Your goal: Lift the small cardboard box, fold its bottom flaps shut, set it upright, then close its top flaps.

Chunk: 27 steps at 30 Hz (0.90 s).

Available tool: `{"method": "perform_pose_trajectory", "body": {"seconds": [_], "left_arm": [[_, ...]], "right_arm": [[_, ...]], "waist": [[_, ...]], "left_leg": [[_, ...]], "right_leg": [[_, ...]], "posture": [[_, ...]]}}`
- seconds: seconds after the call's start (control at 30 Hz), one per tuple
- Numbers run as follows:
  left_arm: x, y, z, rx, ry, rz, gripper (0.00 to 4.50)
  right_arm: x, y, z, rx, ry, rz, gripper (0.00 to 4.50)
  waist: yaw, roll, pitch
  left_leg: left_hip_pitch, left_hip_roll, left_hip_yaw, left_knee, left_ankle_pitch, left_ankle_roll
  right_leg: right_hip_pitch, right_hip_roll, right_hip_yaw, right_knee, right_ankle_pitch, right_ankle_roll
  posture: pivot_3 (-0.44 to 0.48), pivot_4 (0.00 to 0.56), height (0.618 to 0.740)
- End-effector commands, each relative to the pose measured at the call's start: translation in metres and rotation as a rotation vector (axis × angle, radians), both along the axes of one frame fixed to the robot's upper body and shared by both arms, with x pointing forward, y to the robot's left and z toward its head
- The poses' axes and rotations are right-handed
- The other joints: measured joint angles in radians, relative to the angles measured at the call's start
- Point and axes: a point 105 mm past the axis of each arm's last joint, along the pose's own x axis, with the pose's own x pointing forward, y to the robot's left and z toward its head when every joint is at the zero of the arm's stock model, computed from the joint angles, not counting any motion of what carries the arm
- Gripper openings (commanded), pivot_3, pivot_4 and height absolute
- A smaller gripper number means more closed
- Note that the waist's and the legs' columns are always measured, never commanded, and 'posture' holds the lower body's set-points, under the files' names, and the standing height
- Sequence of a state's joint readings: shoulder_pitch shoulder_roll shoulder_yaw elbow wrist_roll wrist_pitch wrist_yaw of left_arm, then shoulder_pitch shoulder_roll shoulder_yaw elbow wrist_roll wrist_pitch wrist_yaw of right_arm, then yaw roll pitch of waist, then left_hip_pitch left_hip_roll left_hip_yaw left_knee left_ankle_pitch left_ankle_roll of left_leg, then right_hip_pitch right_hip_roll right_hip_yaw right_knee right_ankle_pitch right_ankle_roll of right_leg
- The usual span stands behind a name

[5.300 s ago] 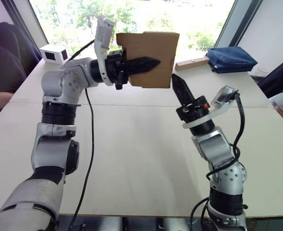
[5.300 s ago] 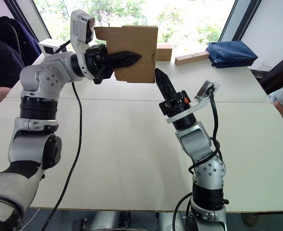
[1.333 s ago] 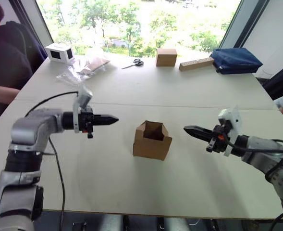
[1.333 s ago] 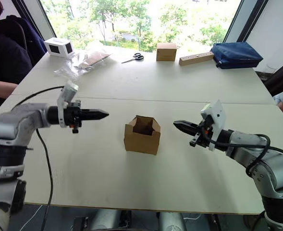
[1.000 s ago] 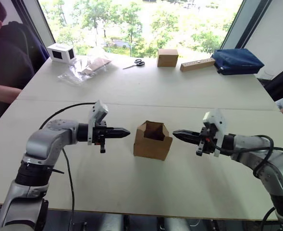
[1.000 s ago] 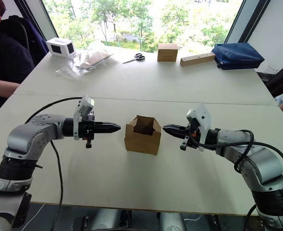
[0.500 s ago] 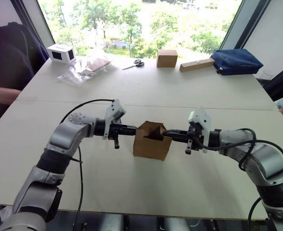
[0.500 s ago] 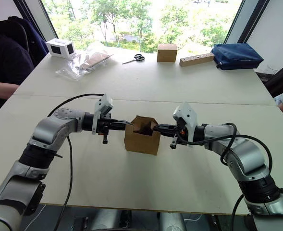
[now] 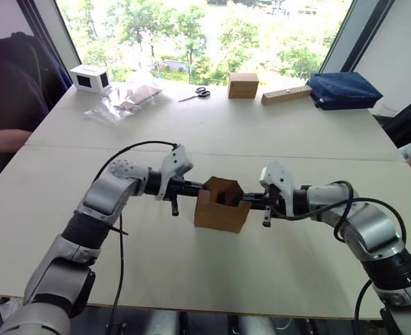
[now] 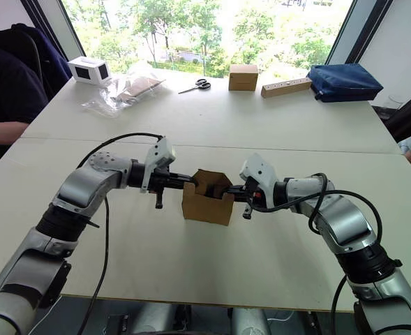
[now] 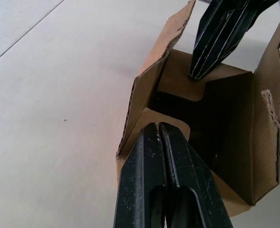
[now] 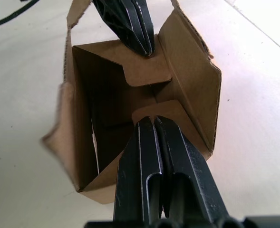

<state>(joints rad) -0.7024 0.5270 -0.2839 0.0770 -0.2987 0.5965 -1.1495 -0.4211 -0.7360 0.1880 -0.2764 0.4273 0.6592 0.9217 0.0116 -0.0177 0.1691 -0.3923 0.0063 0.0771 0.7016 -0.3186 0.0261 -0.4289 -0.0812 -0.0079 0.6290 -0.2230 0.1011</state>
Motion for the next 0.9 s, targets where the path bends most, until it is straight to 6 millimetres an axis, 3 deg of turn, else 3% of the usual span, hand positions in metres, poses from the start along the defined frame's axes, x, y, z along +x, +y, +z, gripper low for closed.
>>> {"method": "perform_pose_trajectory", "body": {"seconds": [0.03, 0.37, 0.47, 0.6, 0.77, 0.9], "left_arm": [[-0.002, -0.001, -0.006, 0.019, 0.01, -0.003, 0.02], [-0.008, -0.004, -0.004, -0.013, 0.016, -0.023, 0.02], [-0.009, -0.007, 0.019, -0.128, 0.008, -0.043, 0.02], [-0.008, 0.003, 0.047, -0.221, 0.028, -0.05, 0.02], [0.015, 0.018, 0.071, -0.3, 0.017, 0.044, 0.02], [0.035, 0.026, 0.058, -0.24, -0.013, 0.115, 0.02]], "right_arm": [[0.003, -0.003, 0.005, -0.015, -0.033, -0.001, 0.0], [0.008, -0.006, 0.012, 0.009, -0.057, -0.031, 0.0], [0.008, -0.01, 0.022, 0.043, -0.077, -0.05, 0.0], [0.001, -0.02, 0.044, 0.096, -0.093, -0.077, 0.0], [-0.01, -0.032, 0.061, 0.13, -0.099, -0.111, 0.0], [-0.021, -0.031, 0.076, 0.185, -0.103, -0.115, 0.0]], "waist": [[0.0, 0.0, 0.0], [0.0, 0.0, 0.0], [0.0, 0.0, 0.0], [-0.001, 0.0, 0.0], [-0.001, 0.0, 0.0], [-0.001, 0.0, 0.0]], "left_leg": [[0.0, 0.0, 0.0, 0.0, 0.0, 0.0], [0.0, 0.0, 0.0, 0.0, 0.0, 0.0], [0.0, 0.0, 0.0, 0.0, 0.0, 0.0], [-0.001, 0.0, 0.0, 0.0, 0.0, 0.0], [0.0, 0.0, 0.0, -0.001, 0.0, 0.0], [0.0, 0.0, 0.0, -0.001, 0.0, 0.0]], "right_leg": [[0.0, 0.0, 0.0, 0.0, 0.0, 0.0], [0.0, 0.0, 0.0, 0.0, 0.0, 0.0], [0.0, 0.0, 0.0, 0.0, 0.0, 0.0], [0.0, 0.0, 0.0, 0.0, 0.0, 0.0], [0.0, 0.0, 0.0, 0.0, 0.0, 0.0], [0.0, 0.0, 0.0, -0.001, 0.0, 0.0]], "posture": [[0.0, 0.15, 0.74], [0.0, 0.15, 0.74], [0.0, 0.15, 0.74], [0.0, 0.15, 0.74], [0.0, 0.15, 0.74], [0.0, 0.15, 0.74]]}}
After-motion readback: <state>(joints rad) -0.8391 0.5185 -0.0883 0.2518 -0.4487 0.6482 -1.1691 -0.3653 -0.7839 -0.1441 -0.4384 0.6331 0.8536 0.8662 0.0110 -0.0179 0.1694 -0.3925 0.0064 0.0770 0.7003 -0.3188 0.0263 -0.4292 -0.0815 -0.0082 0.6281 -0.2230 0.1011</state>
